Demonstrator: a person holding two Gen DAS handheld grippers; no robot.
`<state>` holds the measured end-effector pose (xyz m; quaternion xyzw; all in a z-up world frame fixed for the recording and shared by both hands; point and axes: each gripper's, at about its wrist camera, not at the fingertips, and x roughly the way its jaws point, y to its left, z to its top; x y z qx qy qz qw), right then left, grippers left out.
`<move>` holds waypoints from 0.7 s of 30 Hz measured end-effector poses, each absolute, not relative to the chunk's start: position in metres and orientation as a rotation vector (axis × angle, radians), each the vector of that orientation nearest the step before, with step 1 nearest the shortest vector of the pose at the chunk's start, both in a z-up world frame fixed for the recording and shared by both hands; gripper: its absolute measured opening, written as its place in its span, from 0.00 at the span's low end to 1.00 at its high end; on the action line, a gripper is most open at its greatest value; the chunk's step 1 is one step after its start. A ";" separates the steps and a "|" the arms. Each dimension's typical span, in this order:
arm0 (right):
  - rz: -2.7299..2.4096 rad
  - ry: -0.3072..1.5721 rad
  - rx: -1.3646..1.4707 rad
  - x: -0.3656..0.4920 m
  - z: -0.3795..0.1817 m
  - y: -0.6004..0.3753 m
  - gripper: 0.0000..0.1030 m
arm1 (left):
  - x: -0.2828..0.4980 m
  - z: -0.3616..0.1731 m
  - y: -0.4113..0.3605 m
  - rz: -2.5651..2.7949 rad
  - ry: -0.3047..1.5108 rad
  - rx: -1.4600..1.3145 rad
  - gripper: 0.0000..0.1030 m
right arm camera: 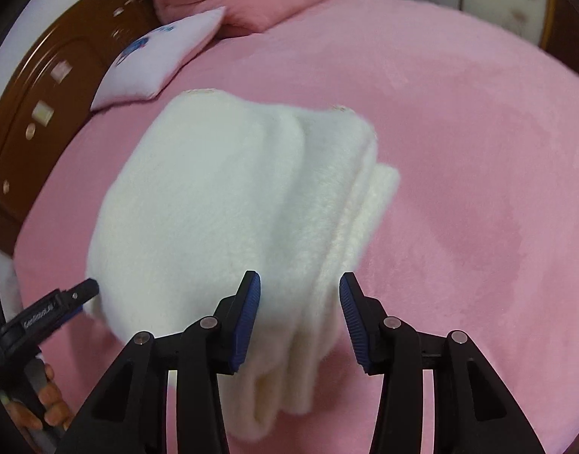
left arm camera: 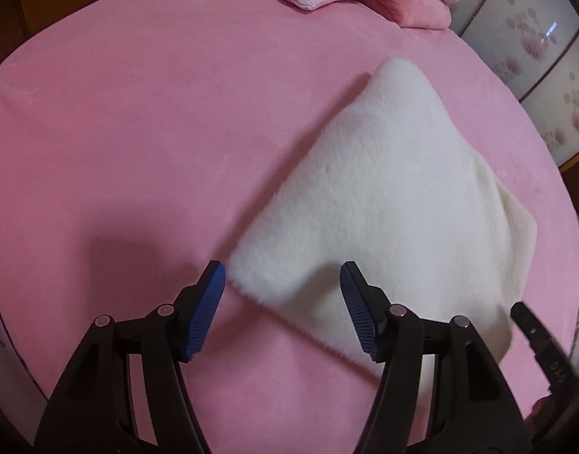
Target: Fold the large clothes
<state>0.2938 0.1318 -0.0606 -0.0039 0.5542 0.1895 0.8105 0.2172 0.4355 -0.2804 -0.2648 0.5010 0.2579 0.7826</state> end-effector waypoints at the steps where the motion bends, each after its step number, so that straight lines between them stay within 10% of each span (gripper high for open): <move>1: 0.419 1.184 -0.022 0.290 -0.055 0.134 0.43 | 0.213 -0.279 0.429 0.565 1.085 -0.550 0.58; 9: 0.438 1.179 -0.001 0.262 -0.012 0.144 0.70 | 0.167 -0.282 0.387 0.610 1.158 -0.594 0.58; 21: 0.433 1.103 -0.190 0.167 0.038 0.065 0.78 | 0.109 -0.235 0.266 0.537 1.100 -0.557 0.59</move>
